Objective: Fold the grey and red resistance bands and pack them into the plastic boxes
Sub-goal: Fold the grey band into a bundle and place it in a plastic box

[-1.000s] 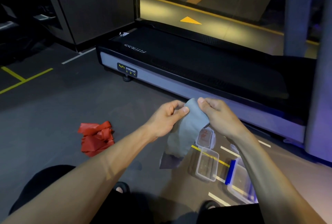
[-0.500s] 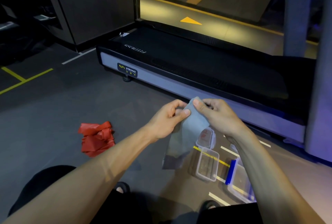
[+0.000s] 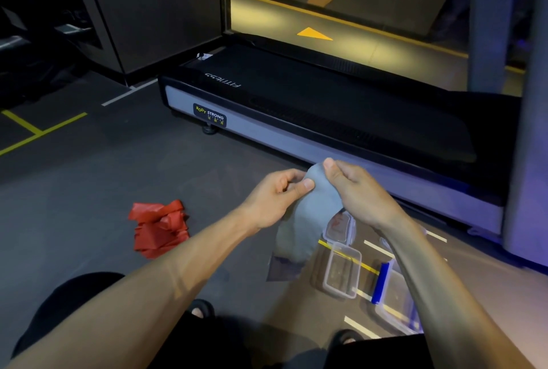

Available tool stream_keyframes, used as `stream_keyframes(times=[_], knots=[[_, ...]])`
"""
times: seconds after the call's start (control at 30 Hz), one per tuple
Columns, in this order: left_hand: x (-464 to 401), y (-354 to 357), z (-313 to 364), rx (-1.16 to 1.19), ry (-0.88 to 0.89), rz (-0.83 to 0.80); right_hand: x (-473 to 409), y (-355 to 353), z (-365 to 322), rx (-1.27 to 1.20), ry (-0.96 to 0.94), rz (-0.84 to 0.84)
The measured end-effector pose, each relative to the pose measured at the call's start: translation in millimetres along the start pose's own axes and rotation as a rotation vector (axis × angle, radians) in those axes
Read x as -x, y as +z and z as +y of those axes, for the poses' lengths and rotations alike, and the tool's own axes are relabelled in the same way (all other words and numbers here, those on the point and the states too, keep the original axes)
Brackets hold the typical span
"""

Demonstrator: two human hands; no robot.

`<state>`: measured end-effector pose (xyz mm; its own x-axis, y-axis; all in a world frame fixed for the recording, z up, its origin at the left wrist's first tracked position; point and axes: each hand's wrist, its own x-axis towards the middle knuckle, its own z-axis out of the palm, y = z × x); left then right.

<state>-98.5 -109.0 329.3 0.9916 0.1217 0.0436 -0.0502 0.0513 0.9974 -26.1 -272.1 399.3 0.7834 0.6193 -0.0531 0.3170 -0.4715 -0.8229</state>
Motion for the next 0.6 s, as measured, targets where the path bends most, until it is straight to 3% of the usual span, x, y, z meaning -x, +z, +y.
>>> stream_keyframes(times=[0.2, 0.4, 0.6], knots=[[0.6, 2.0, -1.7, -0.062, -0.014, 0.043, 1.0, -0.3, 0.3, 0.028, 0.049, -0.064], [-1.4, 2.2, 3.1, -0.009, -0.014, 0.083, 6.0, 2.7, -7.3, -0.095, 0.09, -0.156], [-1.8, -1.9, 5.2, 0.064, -0.008, -0.032, 0.5, -3.4, -3.6, -0.163, 0.098, -0.13]])
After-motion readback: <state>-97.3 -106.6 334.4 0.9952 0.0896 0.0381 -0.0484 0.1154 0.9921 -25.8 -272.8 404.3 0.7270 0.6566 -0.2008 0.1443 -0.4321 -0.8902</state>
